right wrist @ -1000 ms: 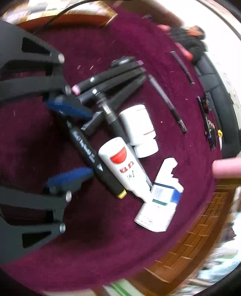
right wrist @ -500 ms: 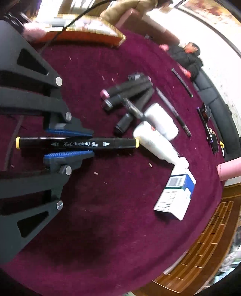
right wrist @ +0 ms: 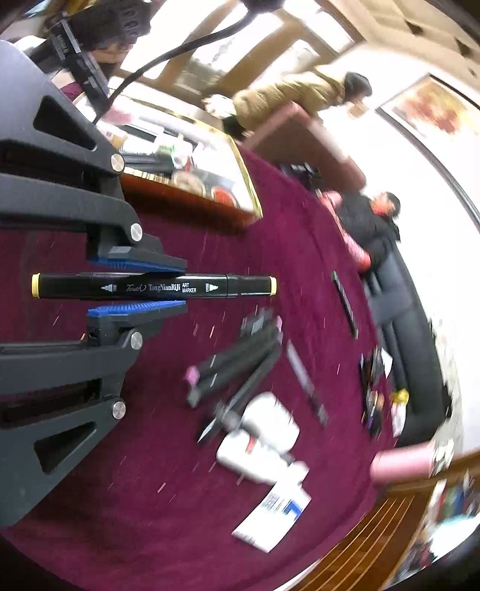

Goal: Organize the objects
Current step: 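Carry the pink brooch and yellow-capped marker over the tray with both grippers, then release the brooch and marker into the tray with both grippers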

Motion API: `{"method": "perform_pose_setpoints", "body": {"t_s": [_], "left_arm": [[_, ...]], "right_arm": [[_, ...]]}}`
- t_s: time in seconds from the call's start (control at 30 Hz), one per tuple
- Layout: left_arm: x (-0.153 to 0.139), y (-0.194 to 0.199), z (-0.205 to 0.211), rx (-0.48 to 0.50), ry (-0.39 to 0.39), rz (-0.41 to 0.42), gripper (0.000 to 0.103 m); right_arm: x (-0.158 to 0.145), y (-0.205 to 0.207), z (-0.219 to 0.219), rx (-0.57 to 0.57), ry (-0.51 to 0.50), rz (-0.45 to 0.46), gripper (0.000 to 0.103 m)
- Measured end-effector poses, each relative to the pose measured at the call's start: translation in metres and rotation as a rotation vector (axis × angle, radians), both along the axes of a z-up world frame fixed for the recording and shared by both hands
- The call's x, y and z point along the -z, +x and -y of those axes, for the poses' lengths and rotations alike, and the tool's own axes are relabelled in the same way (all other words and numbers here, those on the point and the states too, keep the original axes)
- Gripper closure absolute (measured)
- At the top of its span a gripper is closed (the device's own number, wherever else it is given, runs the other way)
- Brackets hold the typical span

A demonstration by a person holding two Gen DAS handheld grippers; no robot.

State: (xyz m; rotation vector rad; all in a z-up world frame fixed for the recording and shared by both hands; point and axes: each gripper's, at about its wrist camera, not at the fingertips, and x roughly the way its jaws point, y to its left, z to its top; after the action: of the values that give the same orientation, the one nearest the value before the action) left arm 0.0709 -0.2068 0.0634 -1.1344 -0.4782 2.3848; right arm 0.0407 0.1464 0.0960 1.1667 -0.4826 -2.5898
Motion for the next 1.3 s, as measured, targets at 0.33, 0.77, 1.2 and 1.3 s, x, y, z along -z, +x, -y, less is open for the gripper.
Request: {"method": "perform_pose_setpoints", "body": {"t_s": [0.33,0.77,1.2,1.3], "left_arm": [[-0.001,-0.050,0.091,-0.173,-0.160,0.016,0.059],[0.037,-0.134,0.103,-0.128,-0.296,0.091,0.059],[0.035,-0.159,0.095,-0.125,-0.342,0.071,0.056],[0.035,-0.160,0.093,-0.114,-0.350,0.071,0.052]], "right_arm": [[0.017,-0.047,0.102,-0.236,-0.160,0.082,0.090],[0.068,-0.111,0.171,-0.244,-0.164,0.224,0.090],[0.070,-0.138,0.175,-0.177,-0.106,0.226,0.089],[0.068,-0.138,0.174,-0.173,-0.097,0.223,0.089]]}}
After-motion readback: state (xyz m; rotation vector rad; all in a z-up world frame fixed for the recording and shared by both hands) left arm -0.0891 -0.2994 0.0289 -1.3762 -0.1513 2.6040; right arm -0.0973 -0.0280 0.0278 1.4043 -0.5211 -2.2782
